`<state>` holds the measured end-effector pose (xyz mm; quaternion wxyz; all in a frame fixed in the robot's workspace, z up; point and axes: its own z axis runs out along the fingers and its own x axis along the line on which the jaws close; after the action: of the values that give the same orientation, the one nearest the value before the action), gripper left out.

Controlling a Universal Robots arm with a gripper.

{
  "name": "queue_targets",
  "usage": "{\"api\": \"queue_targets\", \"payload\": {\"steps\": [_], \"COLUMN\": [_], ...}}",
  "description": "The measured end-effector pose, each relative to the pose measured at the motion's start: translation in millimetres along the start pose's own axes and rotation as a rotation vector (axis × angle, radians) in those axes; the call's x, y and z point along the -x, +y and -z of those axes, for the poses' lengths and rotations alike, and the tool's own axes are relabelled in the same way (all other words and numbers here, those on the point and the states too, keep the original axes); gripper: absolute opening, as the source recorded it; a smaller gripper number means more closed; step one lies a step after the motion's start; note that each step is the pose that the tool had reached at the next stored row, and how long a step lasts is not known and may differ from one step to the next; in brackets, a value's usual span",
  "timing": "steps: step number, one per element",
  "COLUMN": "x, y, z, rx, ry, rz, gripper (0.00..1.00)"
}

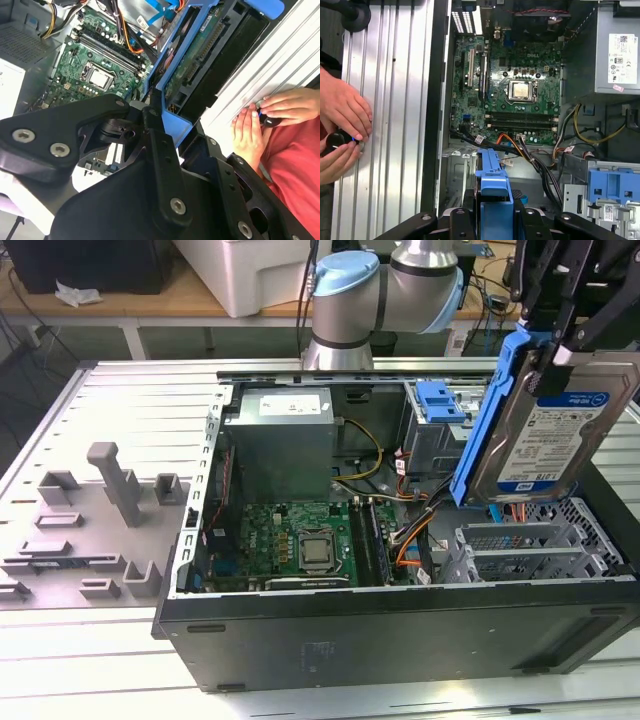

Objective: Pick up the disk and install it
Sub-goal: 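Insert the disk into the insertion slot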

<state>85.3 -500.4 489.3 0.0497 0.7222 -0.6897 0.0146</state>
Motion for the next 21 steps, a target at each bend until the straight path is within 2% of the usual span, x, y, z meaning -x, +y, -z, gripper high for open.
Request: {"api": "queue_targets", "payload": {"steps": [1, 4, 5, 6, 7, 10, 13, 14, 15, 18, 20, 21], "x": [0.0, -0.2, -0.3, -1.4, -2.3, -5.4, -5.4, -5.5, -5.9, -6.4, -6.4, -6.5], "y": [-0.1, 0.0, 0.0, 0.8, 0.9, 1.2, 1.3, 1.3, 1.4, 1.4, 1.4, 1.4], "z": [-0.1, 0.0, 0.0, -0.1, -0.3, -0.6, -0.6, -0.6, -0.6, -0.6, -0.7, -0.7], "rx": [-0.0061, -0.0359, -0.0414, -0.0566, -0.0625, -0.0645, -0.0644, -0.0646, -0.065, -0.0648, -0.0644, -0.0635], "ry": [-0.0008, 0.0007, 0.0009, 0.0016, 0.0013, -0.0043, -0.0043, -0.009, -0.0168, -0.0179, -0.0213, -0.0276], "rz": [0.0, -0.003, -0.004, -0.005, -0.005, -0.006, -0.005, -0.005, -0.006, -0.007, -0.014, -0.028], "gripper": [0.36, 0.36, 0.36, 0.36, 0.36, 0.36, 0.36, 0.36, 0.36, 0.36, 0.36, 0.36]}}
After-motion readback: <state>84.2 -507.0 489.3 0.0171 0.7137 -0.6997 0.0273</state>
